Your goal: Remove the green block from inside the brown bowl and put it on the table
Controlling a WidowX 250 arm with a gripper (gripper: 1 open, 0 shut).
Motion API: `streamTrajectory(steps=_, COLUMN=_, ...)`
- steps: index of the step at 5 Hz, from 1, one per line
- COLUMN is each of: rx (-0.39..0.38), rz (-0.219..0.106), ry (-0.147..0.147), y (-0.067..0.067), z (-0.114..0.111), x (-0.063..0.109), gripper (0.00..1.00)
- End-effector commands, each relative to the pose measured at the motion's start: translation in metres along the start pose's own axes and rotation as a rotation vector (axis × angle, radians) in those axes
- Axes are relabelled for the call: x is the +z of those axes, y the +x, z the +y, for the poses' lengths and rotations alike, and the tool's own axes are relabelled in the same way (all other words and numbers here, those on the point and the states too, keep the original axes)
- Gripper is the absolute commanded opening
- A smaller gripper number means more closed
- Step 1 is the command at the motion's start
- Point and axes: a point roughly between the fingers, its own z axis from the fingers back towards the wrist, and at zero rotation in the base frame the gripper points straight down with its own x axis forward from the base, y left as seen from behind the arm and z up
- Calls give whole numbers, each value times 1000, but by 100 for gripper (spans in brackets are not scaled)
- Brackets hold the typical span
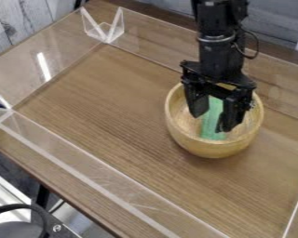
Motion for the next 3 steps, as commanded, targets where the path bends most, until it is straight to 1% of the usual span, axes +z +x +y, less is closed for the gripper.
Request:
streamTrajectory(steps=1, rx=-10, rz=-53, ry=11, y=5, z=-6, x=19, gripper=0)
streamTrajectory(steps=2, rx=4, rz=-57, ry=6, y=3, z=-5, x=19, gripper=0)
streamTrajectory(steps=3, rx=26, rz=-85, ry=5, y=-2, z=-3, x=31, gripper=0)
